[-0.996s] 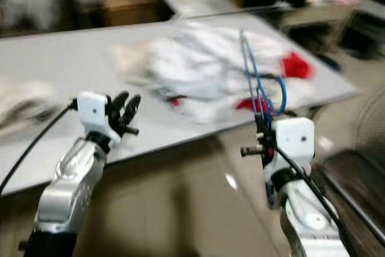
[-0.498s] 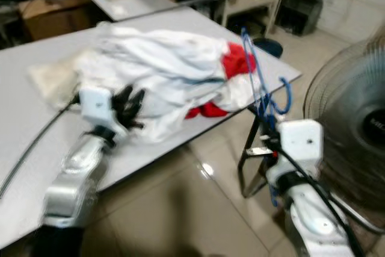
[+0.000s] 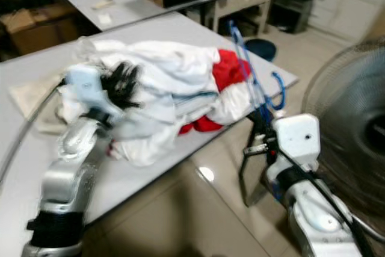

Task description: Hang hanger

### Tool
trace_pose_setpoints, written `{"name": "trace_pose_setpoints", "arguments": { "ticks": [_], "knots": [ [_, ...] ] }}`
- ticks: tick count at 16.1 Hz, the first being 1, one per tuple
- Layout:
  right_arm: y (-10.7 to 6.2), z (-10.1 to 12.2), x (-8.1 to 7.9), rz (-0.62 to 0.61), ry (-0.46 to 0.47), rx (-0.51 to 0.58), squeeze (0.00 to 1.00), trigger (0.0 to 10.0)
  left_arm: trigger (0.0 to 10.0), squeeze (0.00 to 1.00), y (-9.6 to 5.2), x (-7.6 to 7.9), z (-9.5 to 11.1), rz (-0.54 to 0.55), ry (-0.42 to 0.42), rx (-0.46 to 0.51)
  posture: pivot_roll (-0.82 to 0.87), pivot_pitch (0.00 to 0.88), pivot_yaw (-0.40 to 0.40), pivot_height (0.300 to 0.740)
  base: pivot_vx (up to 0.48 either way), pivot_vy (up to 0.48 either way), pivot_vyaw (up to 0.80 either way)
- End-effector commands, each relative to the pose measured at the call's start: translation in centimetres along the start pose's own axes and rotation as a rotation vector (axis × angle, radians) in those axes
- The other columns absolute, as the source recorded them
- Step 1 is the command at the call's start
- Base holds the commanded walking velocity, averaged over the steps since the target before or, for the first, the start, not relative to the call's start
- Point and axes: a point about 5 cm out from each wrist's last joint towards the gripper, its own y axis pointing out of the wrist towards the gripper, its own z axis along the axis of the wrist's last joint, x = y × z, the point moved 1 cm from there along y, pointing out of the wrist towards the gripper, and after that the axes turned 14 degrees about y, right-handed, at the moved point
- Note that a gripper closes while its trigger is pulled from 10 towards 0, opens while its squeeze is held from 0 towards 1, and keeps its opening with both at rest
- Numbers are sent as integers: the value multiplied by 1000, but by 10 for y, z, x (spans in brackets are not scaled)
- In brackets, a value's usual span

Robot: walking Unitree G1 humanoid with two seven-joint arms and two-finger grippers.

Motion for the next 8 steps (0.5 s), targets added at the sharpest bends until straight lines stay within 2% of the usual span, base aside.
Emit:
{"name": "trace_pose_setpoints", "arguments": {
  "ticks": [1, 6, 7, 8],
  "knots": [
    [3, 3, -4, 29, -21, 15, 0, 10000, 10000, 0, -4, -15, 0, 54, 17, -6, -175, 0, 25, 740, 285, 0, 0],
    [6, 7, 0, 48, -80, 9, 0, 10000, 10000, 0, -7, -13, -4, 52, 11, -24, -169, 0, 11, 740, 286, 0, 0],
    [7, 8, 4, 39, -56, 14, 0, 10000, 10000, 0, -6, -12, -5, 46, 7, -27, -171, 0, 10, 740, 285, 0, 0],
    [7, 10, 5, 72, -80, 8, 0, 10000, 10000, 0, -3, -12, -5, 18, 7, -20, -175, 0, 16, 740, 0, 0, 0]
  ]
}}
